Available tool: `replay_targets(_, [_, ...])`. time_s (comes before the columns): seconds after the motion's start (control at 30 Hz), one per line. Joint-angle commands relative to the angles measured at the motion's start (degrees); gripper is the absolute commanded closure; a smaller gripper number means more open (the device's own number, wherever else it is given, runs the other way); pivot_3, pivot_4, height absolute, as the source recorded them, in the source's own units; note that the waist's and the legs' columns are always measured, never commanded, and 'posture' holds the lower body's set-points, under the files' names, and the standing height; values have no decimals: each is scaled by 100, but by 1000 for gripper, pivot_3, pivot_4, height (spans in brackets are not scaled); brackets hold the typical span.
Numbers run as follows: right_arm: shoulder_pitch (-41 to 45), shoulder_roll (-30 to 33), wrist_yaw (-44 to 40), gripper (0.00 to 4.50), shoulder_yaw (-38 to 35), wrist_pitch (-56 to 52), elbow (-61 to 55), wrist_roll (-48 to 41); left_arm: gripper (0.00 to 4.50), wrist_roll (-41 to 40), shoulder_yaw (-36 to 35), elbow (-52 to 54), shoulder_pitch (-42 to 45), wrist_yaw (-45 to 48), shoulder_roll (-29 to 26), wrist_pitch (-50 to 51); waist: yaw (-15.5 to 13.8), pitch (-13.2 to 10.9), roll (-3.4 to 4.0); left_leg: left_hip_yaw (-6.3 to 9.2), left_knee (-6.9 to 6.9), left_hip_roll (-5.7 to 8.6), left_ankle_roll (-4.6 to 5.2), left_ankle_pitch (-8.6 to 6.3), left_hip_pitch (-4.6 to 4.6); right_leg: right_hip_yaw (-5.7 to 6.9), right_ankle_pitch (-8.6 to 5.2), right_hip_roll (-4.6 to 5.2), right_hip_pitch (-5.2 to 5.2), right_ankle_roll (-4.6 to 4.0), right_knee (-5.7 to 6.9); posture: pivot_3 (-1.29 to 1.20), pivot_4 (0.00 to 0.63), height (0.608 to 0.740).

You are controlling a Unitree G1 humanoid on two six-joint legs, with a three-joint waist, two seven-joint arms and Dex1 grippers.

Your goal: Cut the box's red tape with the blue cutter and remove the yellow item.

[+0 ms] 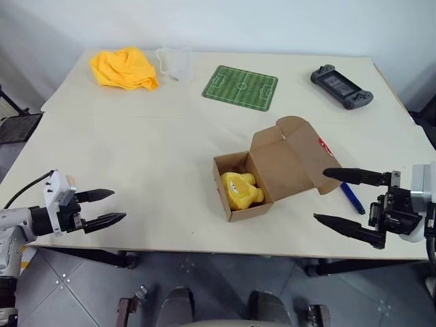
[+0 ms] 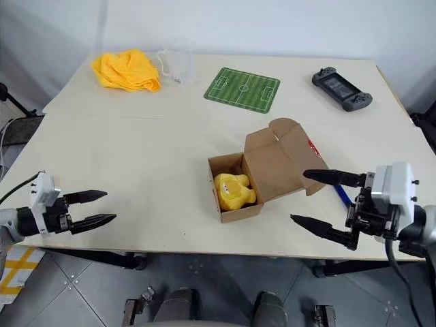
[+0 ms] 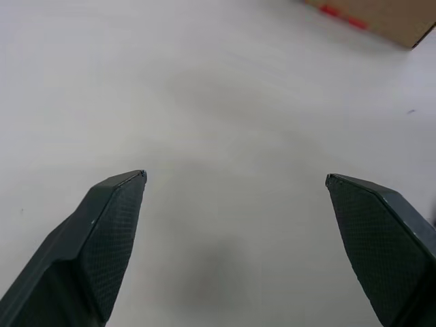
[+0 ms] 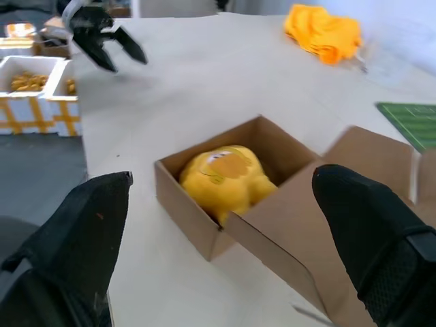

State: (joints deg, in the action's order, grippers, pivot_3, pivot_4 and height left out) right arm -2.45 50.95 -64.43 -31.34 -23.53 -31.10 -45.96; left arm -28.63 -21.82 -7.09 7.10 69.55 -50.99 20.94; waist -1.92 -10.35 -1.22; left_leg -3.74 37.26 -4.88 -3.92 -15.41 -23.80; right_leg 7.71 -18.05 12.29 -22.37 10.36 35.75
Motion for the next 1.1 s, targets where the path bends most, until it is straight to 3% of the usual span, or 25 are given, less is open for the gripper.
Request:
replay_targets(0.03, [250,73,118,0,-214,166,-83,-87,20,-539,-168,838,328,-214,-57,451,6,0,0,0,-2,0,0,0,8,-2,0,0,4,0,0,0,150,740])
replay_targets(0.23, [249,394,369,0,-501,-401,-507,-687,20,-324,1534,1022,2707,-276,223,1300,-79,1,-2,-1,-8,1,0,0,31,-2,0,-1,29,1,-6,0,150,740])
replay_targets(0.33, [155,458,396,0,-525,-489,-609,-713,20,404,3179,739,4026,5,775,1698,-111,2,-3,-2,-10,2,0,-1,59,-1,2,-1,63,3,-17,0,150,740])
replay_targets(0.43, [50,533,447,0,-594,-647,-740,-800,20,1130,4192,298,4961,29,1348,1674,-139,-2,-8,-2,-5,4,1,-1,56,0,2,-2,69,3,-25,0,150,740])
replay_targets(0.6, [-242,450,770,0,-741,-846,-1144,-977,20,1741,4951,-111,5485,-53,2158,1417,-48,-4,-10,-2,-25,3,3,-2,59,1,1,-7,64,4,-36,0,150,740])
replay_targets(0.8, [-775,340,1270,0,-1003,-1106,-1668,-1339,20,2590,5514,-906,5595,-61,2561,633,-99,-5,-12,-2,-16,3,3,-2,56,0,1,-6,65,3,-40,0,150,740])
replay_targets(0.93, [-1241,293,1467,0,-1190,-1265,-1881,-1495,897,2907,5532,-1661,5740,-112,2931,101,-153,-8,-17,-2,-7,4,10,-6,53,1,2,-6,70,3,-44,0,150,740])
replay_targets(1.1, [-1526,127,1695,0,-1261,-1173,-2039,-1383,2404,3029,5408,-2077,5811,-79,3220,-228,-150,-8,-17,-2,-5,4,16,-10,54,0,3,-5,74,3,-47,0,150,740])
